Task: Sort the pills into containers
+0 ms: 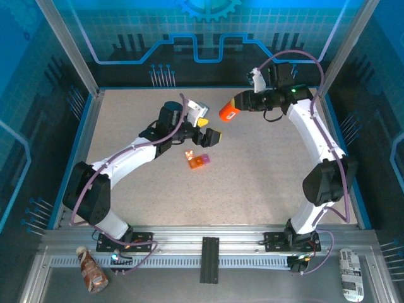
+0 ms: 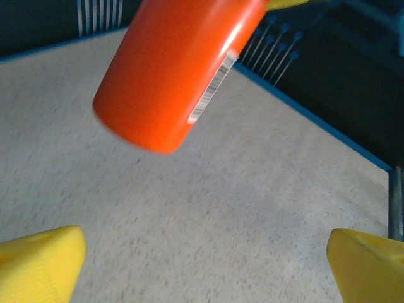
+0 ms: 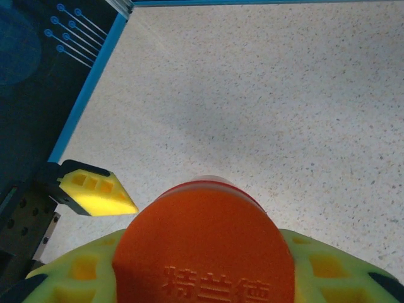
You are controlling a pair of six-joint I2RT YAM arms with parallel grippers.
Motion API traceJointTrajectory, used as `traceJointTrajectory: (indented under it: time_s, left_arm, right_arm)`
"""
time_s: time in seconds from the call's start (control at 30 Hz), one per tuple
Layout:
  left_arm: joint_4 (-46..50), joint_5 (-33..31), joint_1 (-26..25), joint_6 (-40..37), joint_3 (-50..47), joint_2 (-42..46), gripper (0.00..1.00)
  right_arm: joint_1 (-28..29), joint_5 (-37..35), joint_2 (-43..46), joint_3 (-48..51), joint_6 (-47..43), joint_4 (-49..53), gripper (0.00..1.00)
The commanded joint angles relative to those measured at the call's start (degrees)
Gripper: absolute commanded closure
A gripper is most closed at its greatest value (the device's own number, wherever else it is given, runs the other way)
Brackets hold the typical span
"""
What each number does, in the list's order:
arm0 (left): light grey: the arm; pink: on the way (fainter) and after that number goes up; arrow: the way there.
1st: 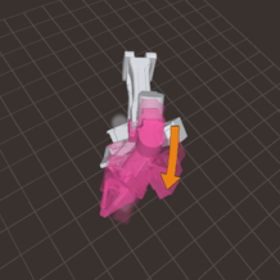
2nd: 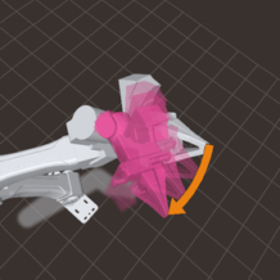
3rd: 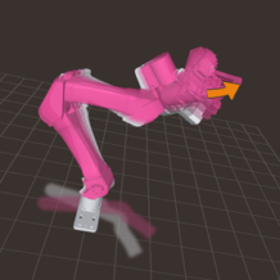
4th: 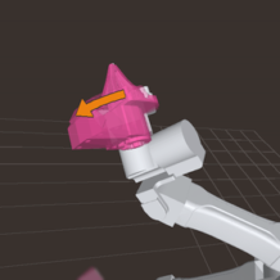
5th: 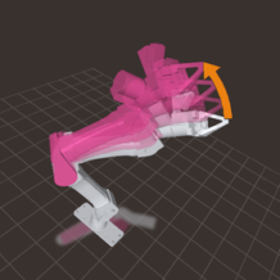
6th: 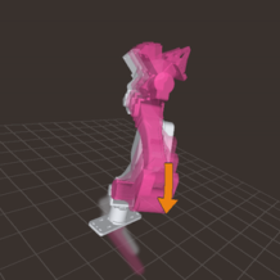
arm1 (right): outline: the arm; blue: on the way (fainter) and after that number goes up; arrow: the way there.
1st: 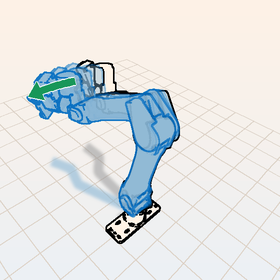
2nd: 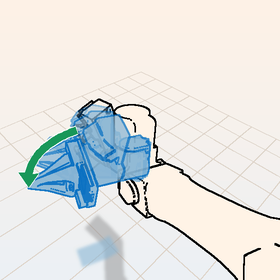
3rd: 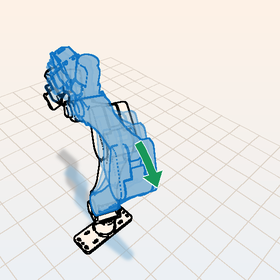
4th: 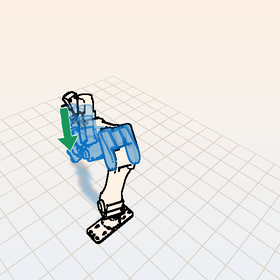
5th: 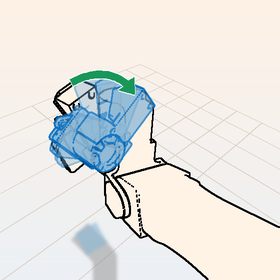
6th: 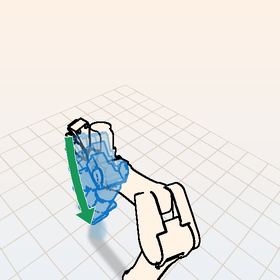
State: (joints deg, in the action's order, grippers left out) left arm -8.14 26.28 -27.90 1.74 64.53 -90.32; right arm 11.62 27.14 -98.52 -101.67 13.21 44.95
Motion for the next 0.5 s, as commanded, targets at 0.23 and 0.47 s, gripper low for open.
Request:
traceJointTrajectory:
  time_s: [0.23,0.47]
  left_arm:
    - [-18.9,4.5,-0.7,-4.9,-7.9,2.9,0.01]
    - [-26.3,5.2,-0.8,-5.1,-10.5,2.4,0.02]
  right_arm:
    - [-1.3,13.0,6.5,0.4,-2.9,6.5,0.81]
    - [-0.8,17.4,7.0,2.3,-2.7,7.0,0.80]
